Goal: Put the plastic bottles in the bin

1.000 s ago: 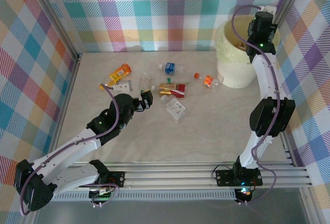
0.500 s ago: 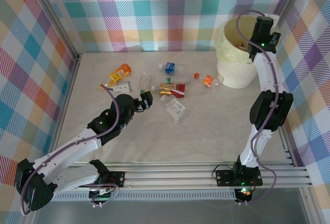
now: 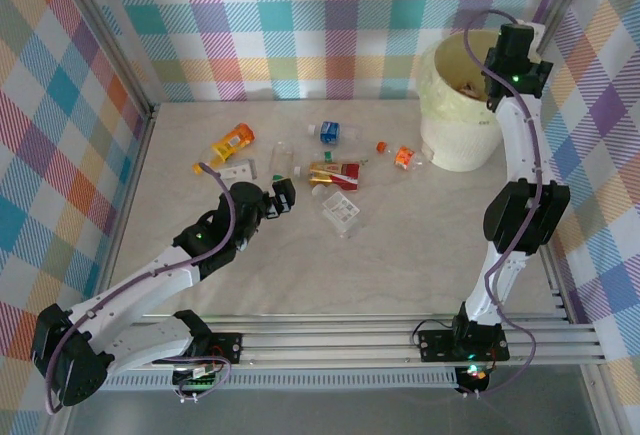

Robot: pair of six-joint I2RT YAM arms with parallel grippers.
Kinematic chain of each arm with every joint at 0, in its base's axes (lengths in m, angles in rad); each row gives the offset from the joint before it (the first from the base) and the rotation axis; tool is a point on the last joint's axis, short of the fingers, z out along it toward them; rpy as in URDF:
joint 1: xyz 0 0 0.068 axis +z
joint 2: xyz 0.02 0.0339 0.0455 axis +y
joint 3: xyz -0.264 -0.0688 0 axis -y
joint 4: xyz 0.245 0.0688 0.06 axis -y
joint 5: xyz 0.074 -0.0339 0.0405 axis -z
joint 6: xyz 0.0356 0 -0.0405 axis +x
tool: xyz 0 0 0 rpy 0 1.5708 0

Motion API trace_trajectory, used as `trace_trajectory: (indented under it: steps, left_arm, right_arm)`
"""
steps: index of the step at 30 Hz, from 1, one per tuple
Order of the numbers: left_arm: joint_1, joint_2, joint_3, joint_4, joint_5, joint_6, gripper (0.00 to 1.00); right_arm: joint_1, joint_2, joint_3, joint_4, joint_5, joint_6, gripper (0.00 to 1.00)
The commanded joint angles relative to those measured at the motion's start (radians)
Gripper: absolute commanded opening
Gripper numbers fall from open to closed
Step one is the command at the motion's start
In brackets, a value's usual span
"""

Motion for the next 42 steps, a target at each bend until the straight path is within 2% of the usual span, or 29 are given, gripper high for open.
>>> trace_trajectory:
  steps: [1, 3, 8, 16, 18, 22, 25, 28, 32, 36, 42]
  left_arm:
    - [0.016, 0.004, 0.003, -0.013, -0.02, -0.019, 1.0]
    - [0.018, 0.005, 0.002, -0.015, -0.023, -0.022, 1.0]
    - [0.025, 0.008, 0.001, -0.022, -0.033, -0.037, 1.0]
    - [0.035, 0.01, -0.007, -0.024, -0.036, -0.057, 1.0]
    - [0.037, 0.014, -0.007, -0.024, -0.037, -0.062, 1.0]
    - [0.041, 0.024, -0.007, -0.021, -0.042, -0.076, 1.0]
    - [0.044, 0.032, -0.004, -0.019, -0.039, -0.08, 1.0]
    - [0.046, 0.034, -0.002, -0.023, -0.036, -0.084, 1.0]
    - [0.047, 0.029, 0.0, -0.038, -0.039, -0.084, 1.0]
    - [0.05, 0.015, -0.006, -0.047, -0.053, -0.086, 1.0]
    - [0.055, 0.008, -0.013, -0.045, -0.058, -0.1, 1.0]
  right_arm:
    - [0.001, -0.003, 0.047, -0.066, -0.037, 0.029, 0.94]
    - [0.007, -0.019, 0.047, -0.073, -0.043, 0.034, 0.99]
    - [0.039, -0.073, 0.043, -0.093, -0.095, 0.034, 1.0]
    - [0.172, -0.18, -0.008, -0.106, -0.25, -0.032, 1.0]
    - [0.213, -0.198, -0.02, -0.121, -0.345, -0.062, 1.0]
    - [0.283, -0.22, -0.075, -0.17, -0.65, -0.125, 1.0]
    - [0.342, -0.221, -0.144, -0.168, -0.764, -0.187, 1.0]
    - [0.382, -0.201, -0.203, -0.168, -0.779, -0.219, 1.0]
    - [0.388, -0.152, -0.224, -0.219, -0.788, -0.232, 1.0]
    - [0.387, -0.07, -0.215, -0.362, -0.831, -0.405, 1.0]
    - [0.387, 0.062, -0.175, -0.449, -0.622, -0.591, 1.0]
